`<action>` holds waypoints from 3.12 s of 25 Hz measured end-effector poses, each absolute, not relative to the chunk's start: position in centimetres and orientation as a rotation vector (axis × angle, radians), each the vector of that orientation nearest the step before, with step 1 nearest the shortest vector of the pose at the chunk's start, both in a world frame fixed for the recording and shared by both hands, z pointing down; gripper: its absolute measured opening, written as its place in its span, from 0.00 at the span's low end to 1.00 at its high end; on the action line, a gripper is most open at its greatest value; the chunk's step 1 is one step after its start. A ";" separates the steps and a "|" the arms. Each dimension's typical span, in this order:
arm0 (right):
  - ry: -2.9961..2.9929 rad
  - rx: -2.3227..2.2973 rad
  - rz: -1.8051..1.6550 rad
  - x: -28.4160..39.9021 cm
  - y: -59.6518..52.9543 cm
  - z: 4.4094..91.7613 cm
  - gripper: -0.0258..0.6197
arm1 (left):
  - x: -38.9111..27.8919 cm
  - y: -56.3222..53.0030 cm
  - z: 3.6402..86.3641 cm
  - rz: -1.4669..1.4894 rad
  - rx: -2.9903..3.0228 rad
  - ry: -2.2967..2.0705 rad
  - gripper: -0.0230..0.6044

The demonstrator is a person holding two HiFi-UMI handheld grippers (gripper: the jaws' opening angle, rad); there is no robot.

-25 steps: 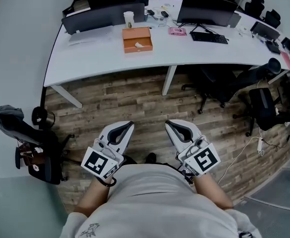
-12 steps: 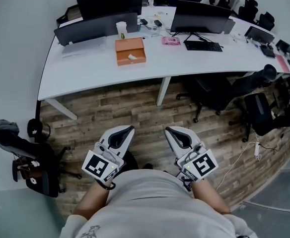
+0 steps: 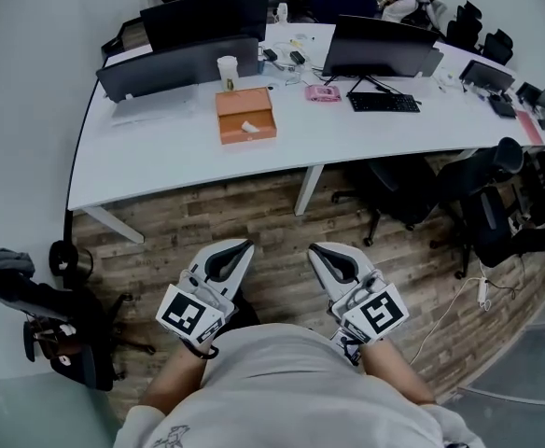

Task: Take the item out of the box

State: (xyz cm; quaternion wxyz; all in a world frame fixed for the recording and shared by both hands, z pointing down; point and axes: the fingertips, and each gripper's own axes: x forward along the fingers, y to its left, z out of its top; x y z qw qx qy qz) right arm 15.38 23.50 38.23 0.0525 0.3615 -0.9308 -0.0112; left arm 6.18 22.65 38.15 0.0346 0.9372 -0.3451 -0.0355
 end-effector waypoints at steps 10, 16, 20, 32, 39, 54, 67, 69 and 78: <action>-2.820 1.101 -0.041 8.6 12.8 37.6 0.04 | -0.2 12.2 37.7 -0.116 2.890 -1.028 0.03; -2.818 1.125 -0.033 4.0 6.8 36.8 0.04 | -4.1 6.7 36.5 -0.111 2.918 -0.974 0.03; -2.824 1.134 -0.036 0.9 3.6 36.5 0.04 | -6.7 3.8 36.3 -0.097 2.933 -0.946 0.03; -2.823 1.135 0.010 -4.0 -0.8 38.2 0.04 | -11.1 -0.3 38.2 -0.069 2.914 -0.914 0.03; -2.821 1.122 0.027 -3.6 -2.5 38.8 0.04 | -10.7 -1.9 38.8 -0.058 2.900 -0.916 0.03; -2.864 1.018 0.024 -1.2 -10.8 39.1 0.04 | -8.1 -9.4 39.5 -0.057 2.855 -1.015 0.03; -2.896 0.925 -0.008 5.7 -20.6 38.6 0.04 | -1.2 -19.5 39.3 -0.057 2.841 -1.107 0.03; -2.904 0.902 -0.005 6.7 -21.6 38.6 0.04 | -0.3 -20.6 39.3 -0.055 2.837 -1.132 0.03; -2.908 0.867 0.030 9.5 -25.6 40.0 0.04 | 2.0 -24.4 40.6 -0.041 2.794 -1.181 0.03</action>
